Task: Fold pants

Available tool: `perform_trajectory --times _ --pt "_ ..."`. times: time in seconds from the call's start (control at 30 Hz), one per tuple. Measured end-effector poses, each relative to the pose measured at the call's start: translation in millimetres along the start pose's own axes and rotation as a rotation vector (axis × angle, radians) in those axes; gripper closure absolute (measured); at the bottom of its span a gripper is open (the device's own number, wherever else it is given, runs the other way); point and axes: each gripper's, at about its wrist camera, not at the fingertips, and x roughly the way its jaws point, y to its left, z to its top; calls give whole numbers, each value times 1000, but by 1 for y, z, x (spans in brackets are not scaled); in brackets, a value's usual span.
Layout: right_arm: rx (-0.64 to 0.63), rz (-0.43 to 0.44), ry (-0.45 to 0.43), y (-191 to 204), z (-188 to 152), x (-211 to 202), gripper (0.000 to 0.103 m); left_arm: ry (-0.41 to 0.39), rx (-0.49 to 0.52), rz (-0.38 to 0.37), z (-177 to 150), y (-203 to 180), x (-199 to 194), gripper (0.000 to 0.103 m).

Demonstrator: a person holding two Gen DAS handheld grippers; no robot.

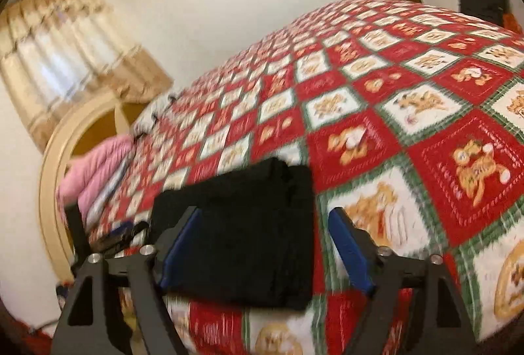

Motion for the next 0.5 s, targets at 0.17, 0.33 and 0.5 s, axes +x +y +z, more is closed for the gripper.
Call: perform_trajectory --times 0.17,0.33,0.5 --pt "39 -34 46 -13 5 31 22 98 -72 -44 -2 7 25 8" --pt "-113 -139 59 0 -12 49 22 108 -68 -64 -11 -1 28 3" --pt "-172 -165 101 13 -23 59 23 112 -27 -38 -15 -14 27 3"
